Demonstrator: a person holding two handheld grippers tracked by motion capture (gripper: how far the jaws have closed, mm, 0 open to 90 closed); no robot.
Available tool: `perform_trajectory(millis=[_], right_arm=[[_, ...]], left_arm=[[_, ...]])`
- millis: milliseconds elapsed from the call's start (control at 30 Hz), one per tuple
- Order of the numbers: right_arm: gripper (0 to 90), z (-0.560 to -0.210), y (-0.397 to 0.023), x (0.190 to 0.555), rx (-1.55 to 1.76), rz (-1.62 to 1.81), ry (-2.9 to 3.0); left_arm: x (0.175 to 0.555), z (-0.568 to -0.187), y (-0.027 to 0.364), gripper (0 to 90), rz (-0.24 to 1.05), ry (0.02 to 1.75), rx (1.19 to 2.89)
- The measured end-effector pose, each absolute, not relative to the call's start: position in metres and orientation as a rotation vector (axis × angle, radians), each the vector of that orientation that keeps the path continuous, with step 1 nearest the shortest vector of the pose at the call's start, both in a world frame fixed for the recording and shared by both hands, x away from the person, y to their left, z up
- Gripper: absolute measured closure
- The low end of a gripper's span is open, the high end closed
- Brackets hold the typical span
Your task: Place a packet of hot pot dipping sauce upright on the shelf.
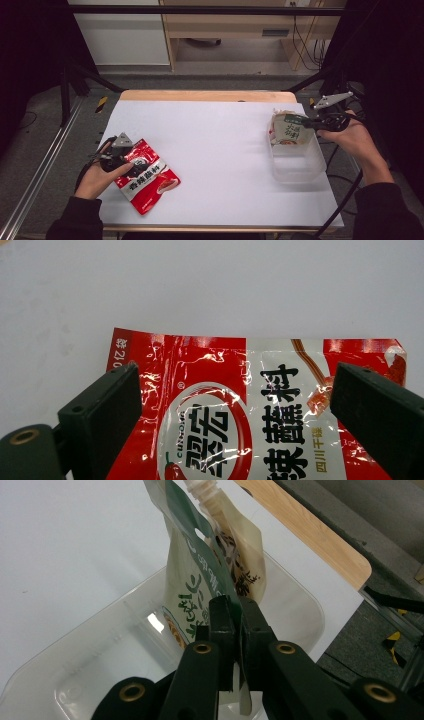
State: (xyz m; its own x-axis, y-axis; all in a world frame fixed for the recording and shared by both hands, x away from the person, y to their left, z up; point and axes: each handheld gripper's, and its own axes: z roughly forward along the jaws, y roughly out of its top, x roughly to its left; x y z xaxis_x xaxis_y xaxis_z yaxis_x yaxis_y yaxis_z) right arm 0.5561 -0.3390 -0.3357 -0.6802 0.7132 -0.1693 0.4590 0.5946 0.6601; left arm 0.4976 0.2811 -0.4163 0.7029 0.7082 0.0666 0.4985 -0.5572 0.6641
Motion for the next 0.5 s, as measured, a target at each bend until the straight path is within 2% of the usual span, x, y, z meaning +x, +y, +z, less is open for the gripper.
perform_trajectory(millis=[200,500], right_arm=[[81.7,-0.3368,-0.3415,0.5537,0.95,0.82,2.399],[54.2,-0.3329,-0.3379,0.5484,0.951,0.837,2.347]], left_arm=[[0.4973,-0.4154,0.2812,6.7,0.438,0.914,2.282],[0.4963,-0.4125,0.2821,6.7,0.445,0.911,2.272]])
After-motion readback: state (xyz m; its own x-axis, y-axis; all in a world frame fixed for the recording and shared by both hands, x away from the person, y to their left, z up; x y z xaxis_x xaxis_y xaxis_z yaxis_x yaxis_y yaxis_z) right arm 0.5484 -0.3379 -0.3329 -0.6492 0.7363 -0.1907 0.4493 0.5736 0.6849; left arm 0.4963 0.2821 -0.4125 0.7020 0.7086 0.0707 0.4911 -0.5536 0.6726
